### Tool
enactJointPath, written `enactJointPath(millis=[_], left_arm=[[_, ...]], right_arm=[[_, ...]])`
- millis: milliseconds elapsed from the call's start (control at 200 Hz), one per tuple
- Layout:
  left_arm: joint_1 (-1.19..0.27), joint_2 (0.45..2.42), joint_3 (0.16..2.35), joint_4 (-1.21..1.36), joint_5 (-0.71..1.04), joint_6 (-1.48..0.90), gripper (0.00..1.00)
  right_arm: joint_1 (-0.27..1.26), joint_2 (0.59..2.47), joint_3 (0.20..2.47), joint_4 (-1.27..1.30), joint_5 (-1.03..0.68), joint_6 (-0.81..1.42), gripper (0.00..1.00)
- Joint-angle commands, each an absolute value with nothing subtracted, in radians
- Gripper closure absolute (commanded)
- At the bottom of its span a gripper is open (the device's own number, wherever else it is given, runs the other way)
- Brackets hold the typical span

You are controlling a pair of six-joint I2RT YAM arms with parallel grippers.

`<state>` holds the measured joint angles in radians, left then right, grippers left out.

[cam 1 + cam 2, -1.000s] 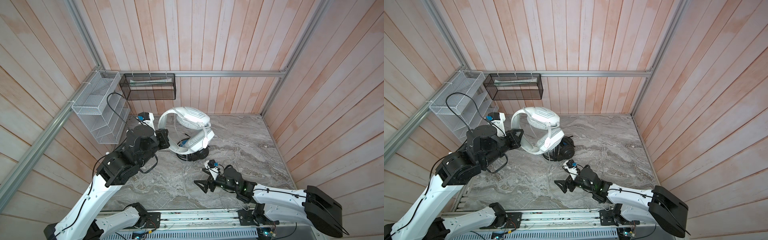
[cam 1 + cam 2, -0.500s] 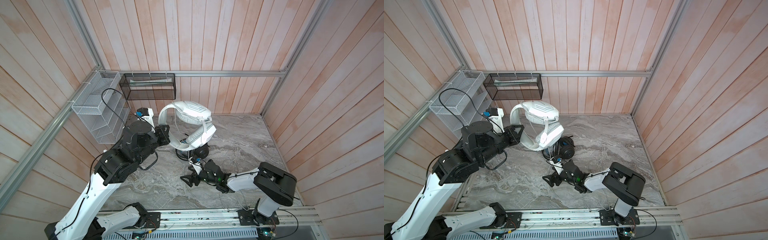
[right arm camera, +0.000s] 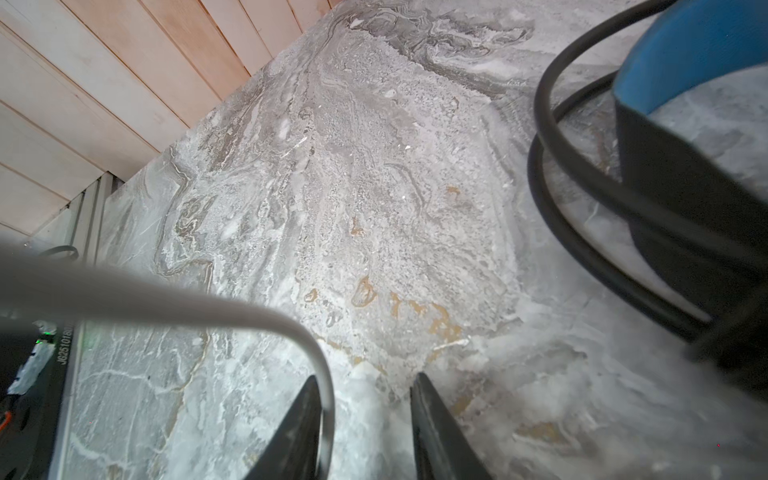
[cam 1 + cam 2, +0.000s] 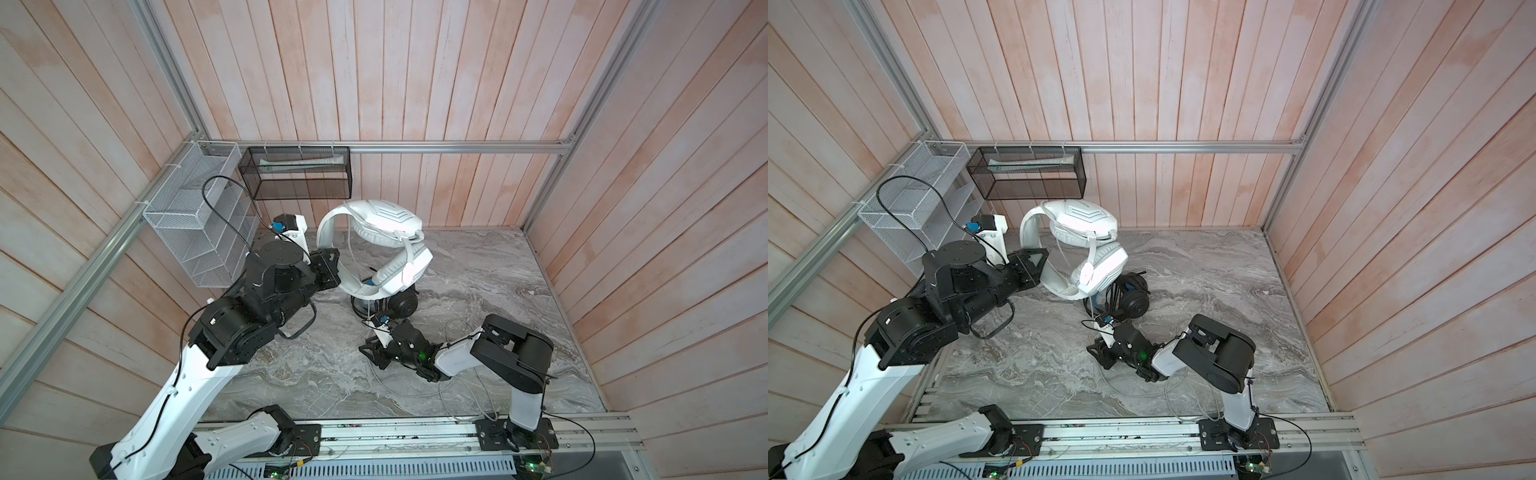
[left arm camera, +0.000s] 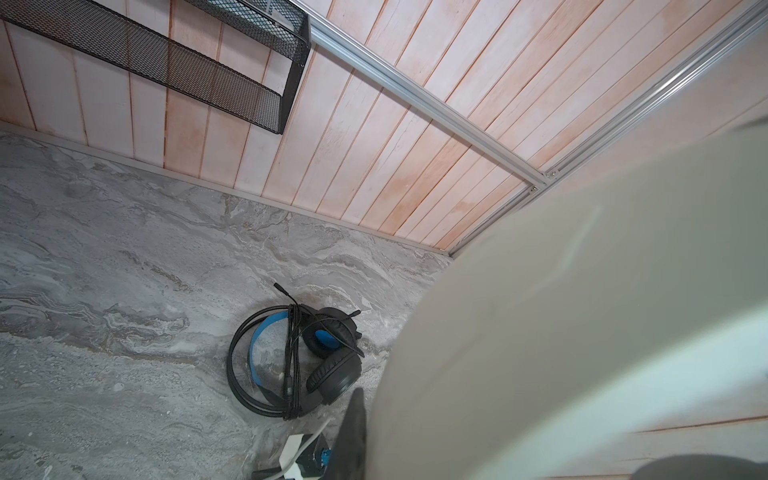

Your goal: Wrap the headphones

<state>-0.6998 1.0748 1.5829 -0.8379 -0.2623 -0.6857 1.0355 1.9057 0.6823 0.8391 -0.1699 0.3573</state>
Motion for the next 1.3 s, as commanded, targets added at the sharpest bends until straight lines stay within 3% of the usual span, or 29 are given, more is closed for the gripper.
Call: enactJointPath(millis=[0, 20, 155, 290, 550, 780, 1055, 1295], left_arm=[[-0.691, 1.080, 1.630, -0.743, -0.262, -0.713, 1.00], [-0.689, 1.080, 1.631, -0.744, -0.262, -0.713, 1.00], [-0.679, 1.081, 1.624, -0.743, -0.270, -0.705, 1.00], [-0.640, 1.085, 1.607, -0.735, -0.247, -0.701, 1.00], [-0.497, 1.157, 1.626, -0.766, -0.141, -0.682, 1.00], [-0.406, 1.258, 1.628, -0.792, -0.137, -0.607, 1.00], [-0.354, 1.339, 1.575, -0.765, -0.196, -0.496, 1.00], [-0.354, 1.317, 1.455, -0.722, -0.204, -0.449, 1.00]], right_arm=[[1.051, 1.917, 0.690, 0.857, -0.166, 0.340, 0.62], [1.053, 1.919, 0.690, 0.856, -0.167, 0.338, 0.62], [1.062, 1.921, 0.683, 0.854, -0.144, 0.331, 0.87], [1.070, 1.898, 0.662, 0.848, -0.139, 0.322, 1.00], [1.140, 1.702, 0.533, 0.796, -0.119, 0.296, 1.00], [1.294, 1.392, 0.477, 0.545, -0.013, 0.234, 1.00], [1.356, 1.028, 0.568, 0.189, 0.043, 0.174, 1.00], [1.362, 0.922, 0.745, -0.052, 0.081, 0.097, 1.00]])
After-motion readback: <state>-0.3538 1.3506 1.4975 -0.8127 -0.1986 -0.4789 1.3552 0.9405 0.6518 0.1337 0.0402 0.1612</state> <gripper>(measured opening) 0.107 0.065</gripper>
